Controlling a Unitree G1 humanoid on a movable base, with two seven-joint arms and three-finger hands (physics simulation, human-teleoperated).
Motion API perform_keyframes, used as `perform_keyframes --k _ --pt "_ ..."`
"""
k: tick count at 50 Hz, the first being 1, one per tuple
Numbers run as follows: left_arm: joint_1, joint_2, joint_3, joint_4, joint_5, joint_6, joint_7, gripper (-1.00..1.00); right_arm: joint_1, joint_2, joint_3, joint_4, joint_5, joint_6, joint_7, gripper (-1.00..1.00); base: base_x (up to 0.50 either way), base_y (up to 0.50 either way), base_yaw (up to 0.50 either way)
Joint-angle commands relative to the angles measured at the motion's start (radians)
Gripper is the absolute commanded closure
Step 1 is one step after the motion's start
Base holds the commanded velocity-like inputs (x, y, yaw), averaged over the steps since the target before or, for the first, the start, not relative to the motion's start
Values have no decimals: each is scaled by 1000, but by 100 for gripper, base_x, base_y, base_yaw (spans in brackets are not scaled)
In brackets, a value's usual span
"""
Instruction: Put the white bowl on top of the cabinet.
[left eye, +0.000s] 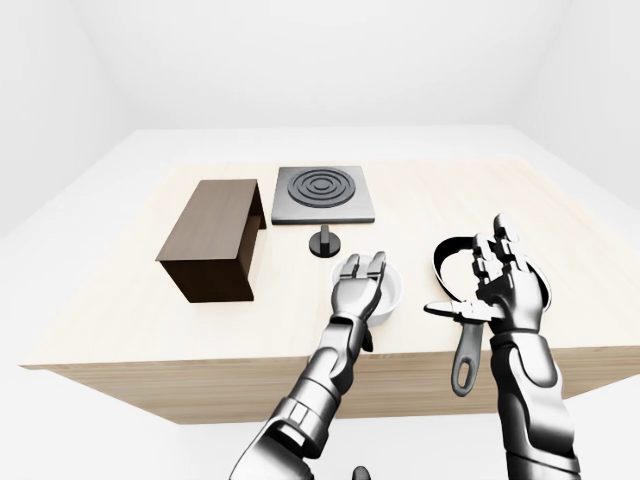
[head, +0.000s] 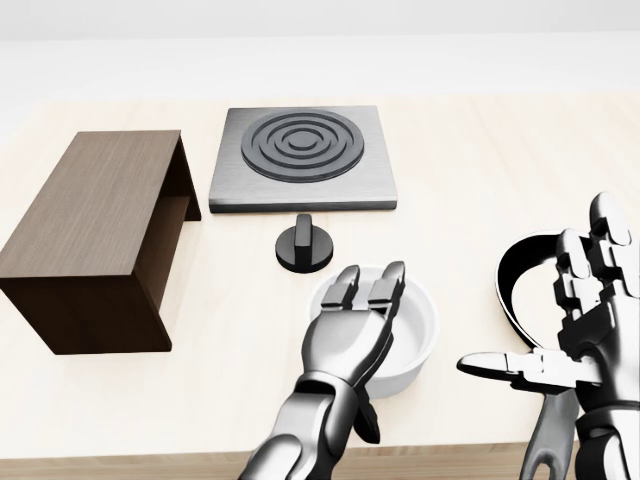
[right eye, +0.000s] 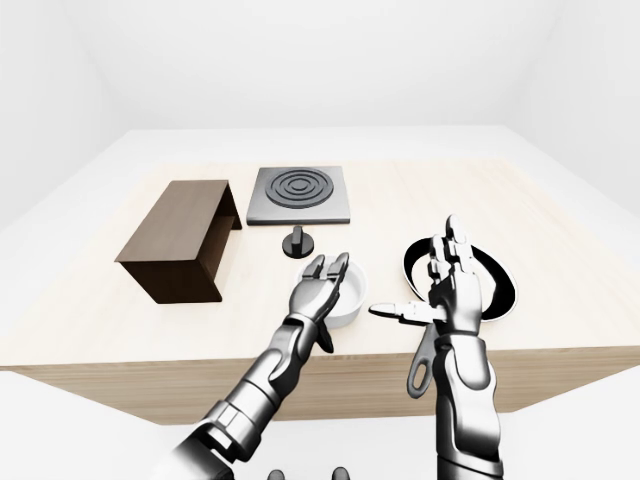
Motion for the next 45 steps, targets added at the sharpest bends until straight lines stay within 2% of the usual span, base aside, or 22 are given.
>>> perform_keyframes --k 1,11,15,16,18,27,45 --pt "-43 0 15 78 -26 0 29 -100 -3 -2 2 3 3 2 1 -100 0 0 0" --pt "-37 4 9 63 -26 0 25 -100 3 0 -2 -3 6 3 5 -100 0 0 0" --pt "-59 6 28 122 -55 0 62 -100 6 2 0 -3 3 0 7 -100 0 0 0" --pt "-65 6 31 133 -62 0 69 -42 7 2 -1 -4 4 0 7 -100 0 0 0" --pt "-73 7 32 150 -70 0 81 100 7 2 -1 -6 4 1 7 -100 0 0 0" --pt "-92 4 31 197 -90 0 112 100 4 -1 -6 -10 9 12 4 -100 0 0 0" --pt "-83 11 16 150 -63 0 75 100 2 -3 -10 -17 17 21 3 -100 0 0 0"
